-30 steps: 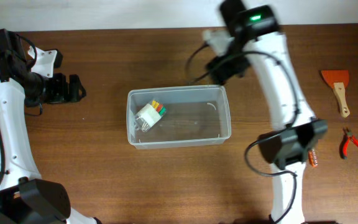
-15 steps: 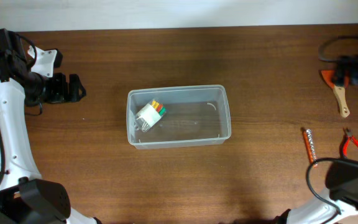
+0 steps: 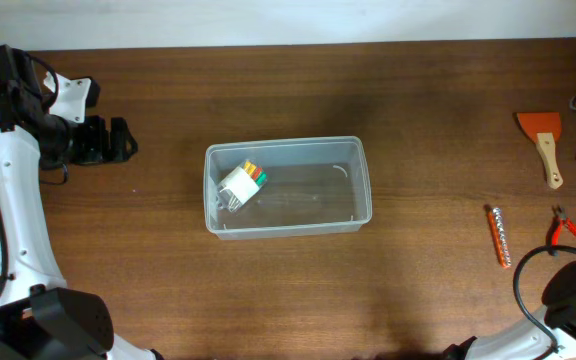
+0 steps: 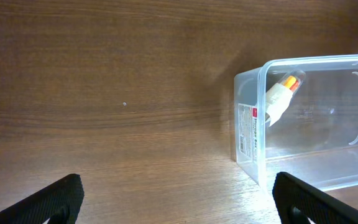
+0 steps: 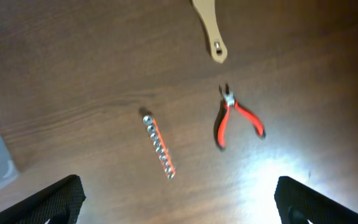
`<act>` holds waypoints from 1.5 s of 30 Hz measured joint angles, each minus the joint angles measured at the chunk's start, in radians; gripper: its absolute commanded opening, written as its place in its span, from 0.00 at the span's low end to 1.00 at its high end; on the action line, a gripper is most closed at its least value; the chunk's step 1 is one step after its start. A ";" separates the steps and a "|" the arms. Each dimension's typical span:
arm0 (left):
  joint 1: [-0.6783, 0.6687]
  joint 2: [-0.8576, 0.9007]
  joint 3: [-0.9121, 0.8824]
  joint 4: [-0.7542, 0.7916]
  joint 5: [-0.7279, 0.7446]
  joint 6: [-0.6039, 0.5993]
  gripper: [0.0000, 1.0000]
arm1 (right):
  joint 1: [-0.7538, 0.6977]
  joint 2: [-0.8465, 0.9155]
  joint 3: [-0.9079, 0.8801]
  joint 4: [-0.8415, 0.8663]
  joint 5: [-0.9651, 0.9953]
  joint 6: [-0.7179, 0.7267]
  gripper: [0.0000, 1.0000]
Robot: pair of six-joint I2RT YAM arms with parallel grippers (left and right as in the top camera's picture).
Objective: Pack container
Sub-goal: 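Move the right gripper back right over the orange socket rail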
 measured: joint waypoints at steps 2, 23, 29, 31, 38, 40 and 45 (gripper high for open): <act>0.000 0.000 0.000 0.000 0.000 0.000 0.99 | 0.008 0.000 -0.023 0.034 0.000 -0.033 0.99; 0.000 0.000 0.000 0.000 0.002 0.000 0.99 | 0.209 0.000 -0.734 0.349 0.209 -0.064 0.99; 0.000 0.000 0.000 0.000 0.002 0.000 0.99 | 0.212 0.000 -0.842 0.435 0.212 -0.073 0.99; 0.000 0.000 0.000 0.000 0.002 0.000 0.99 | 0.212 0.000 -0.859 0.479 0.212 -0.098 0.99; 0.000 0.000 0.000 0.001 0.002 0.000 0.99 | 0.212 0.000 -0.862 0.585 0.212 -0.192 0.99; 0.000 0.000 0.000 0.001 0.002 0.000 0.99 | 0.209 0.000 -0.862 0.595 0.212 -0.203 0.99; 0.000 0.000 0.000 0.000 0.002 0.000 0.99 | 0.182 0.011 -0.862 0.581 0.212 -0.217 0.99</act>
